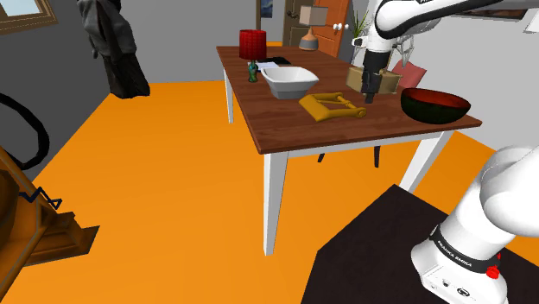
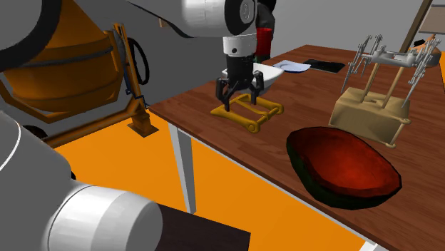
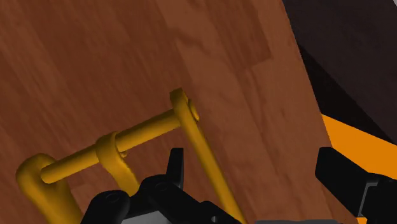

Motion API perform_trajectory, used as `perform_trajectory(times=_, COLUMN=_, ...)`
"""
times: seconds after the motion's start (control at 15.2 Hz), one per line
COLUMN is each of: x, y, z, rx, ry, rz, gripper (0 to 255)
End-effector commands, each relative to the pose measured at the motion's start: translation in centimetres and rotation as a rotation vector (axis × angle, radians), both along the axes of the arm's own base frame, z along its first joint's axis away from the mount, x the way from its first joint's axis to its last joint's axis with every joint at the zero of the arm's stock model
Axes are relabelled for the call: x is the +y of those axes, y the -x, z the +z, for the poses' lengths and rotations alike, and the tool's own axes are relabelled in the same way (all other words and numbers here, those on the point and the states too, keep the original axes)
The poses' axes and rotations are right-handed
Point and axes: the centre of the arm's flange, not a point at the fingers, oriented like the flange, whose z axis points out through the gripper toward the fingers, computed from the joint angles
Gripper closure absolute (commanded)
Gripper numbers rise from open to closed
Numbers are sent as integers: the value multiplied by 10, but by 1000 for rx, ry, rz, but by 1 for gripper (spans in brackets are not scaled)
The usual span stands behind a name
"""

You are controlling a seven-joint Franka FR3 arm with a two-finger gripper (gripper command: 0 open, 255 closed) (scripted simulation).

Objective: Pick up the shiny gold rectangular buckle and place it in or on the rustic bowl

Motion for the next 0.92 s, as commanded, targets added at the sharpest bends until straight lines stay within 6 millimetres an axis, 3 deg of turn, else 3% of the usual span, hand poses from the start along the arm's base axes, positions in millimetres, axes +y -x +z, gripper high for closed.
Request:
perform_trajectory(times=0.0, x=-6, y=-21, z=-8, rx=-9, ry=-9, rz=90, gripper=0)
perform_trajectory(times=0.53, x=-13, y=-117, z=-30, rx=-42, ry=-47, rz=424, gripper=0)
perform_trajectory(times=0.86, x=-13, y=-123, z=-52, rx=-43, ry=-48, rz=440, gripper=0)
